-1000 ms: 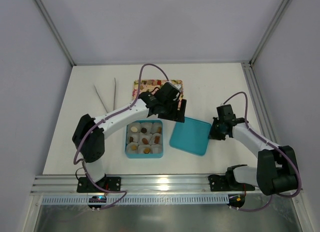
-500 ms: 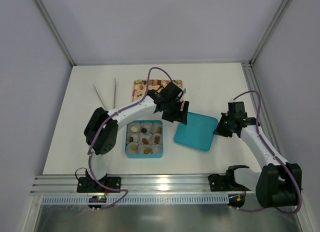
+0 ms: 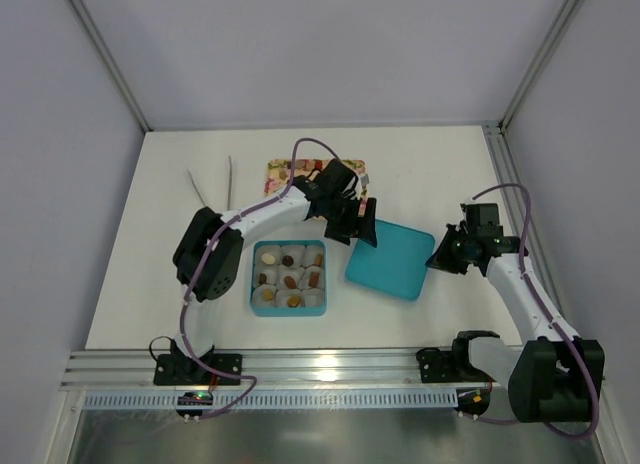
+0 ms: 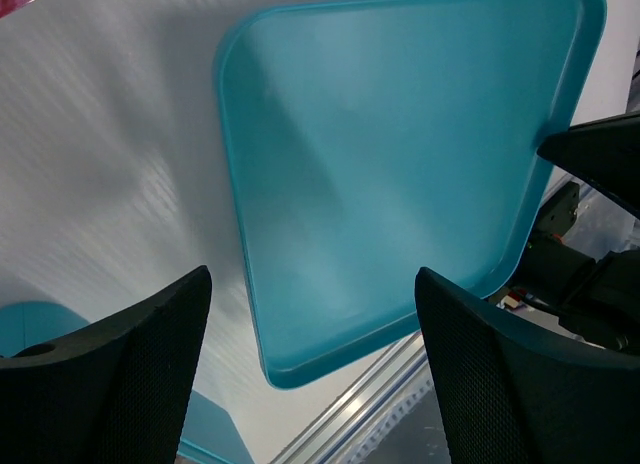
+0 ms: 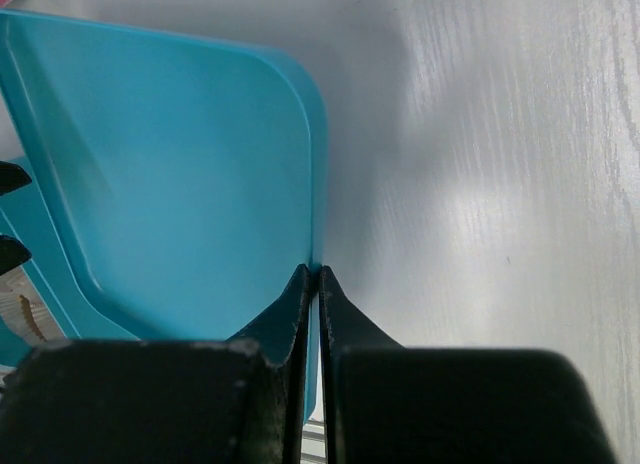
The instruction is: Pack the chocolate
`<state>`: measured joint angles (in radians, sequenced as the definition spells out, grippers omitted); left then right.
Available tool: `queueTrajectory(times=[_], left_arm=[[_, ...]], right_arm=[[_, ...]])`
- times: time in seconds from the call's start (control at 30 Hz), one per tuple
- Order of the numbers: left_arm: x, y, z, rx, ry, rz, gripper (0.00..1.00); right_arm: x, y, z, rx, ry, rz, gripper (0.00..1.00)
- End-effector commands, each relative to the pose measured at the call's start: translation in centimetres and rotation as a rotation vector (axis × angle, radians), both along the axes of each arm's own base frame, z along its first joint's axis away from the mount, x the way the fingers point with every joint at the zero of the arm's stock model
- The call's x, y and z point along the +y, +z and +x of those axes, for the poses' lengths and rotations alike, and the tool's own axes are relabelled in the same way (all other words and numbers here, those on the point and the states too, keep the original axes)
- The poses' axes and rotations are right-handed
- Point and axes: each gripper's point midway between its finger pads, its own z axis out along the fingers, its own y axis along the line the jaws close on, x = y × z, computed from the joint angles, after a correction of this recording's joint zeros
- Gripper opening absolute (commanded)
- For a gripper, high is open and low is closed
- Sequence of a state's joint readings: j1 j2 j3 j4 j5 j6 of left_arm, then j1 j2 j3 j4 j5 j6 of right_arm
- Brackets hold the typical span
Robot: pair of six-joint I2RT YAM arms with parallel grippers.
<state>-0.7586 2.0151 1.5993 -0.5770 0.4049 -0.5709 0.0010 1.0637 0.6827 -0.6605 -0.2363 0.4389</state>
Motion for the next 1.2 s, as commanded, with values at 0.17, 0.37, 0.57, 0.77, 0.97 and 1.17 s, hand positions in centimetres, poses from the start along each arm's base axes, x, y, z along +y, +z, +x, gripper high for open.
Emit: queueTrajectory(times=[0.17,0.37,0.57,0.77,0.97,1.17], left_arm=[[-1.1,1.1,0.2,0.028,-0.012,-0.106,0.81],[-1.3,1.2,-0.1,0.047,-0.014,-0.129,0.79],[-2.2,2.7,-0.8,0.085,-0.011,-0.229,0.69],[-2.8,4.3,-1.1,0.103,-0.011,-0.290,0.52],[-2.9,5.7,-1.4,0.109,-0.012,-0.324,0.30],[-2.8,6.3,-1.4,0.121,-0.002,-0.336,0.00]], right_arm=[[0.5,3.4,1.3,-0.106,0.014,0.067,0.04],[1.0,4.1,1.3,-0.123,0.019,0.099,0.04],[1.8,4.5,1.4,-0.142,0.028,0.154,0.04],[2.4,4.8,1.6,-0.164,0.041,0.185,0.04],[2.6,4.8,1.7,-0.173,0.047,0.201,0.04],[2.3,4.7,2.1,-0.186,0.041,0.169,0.27]])
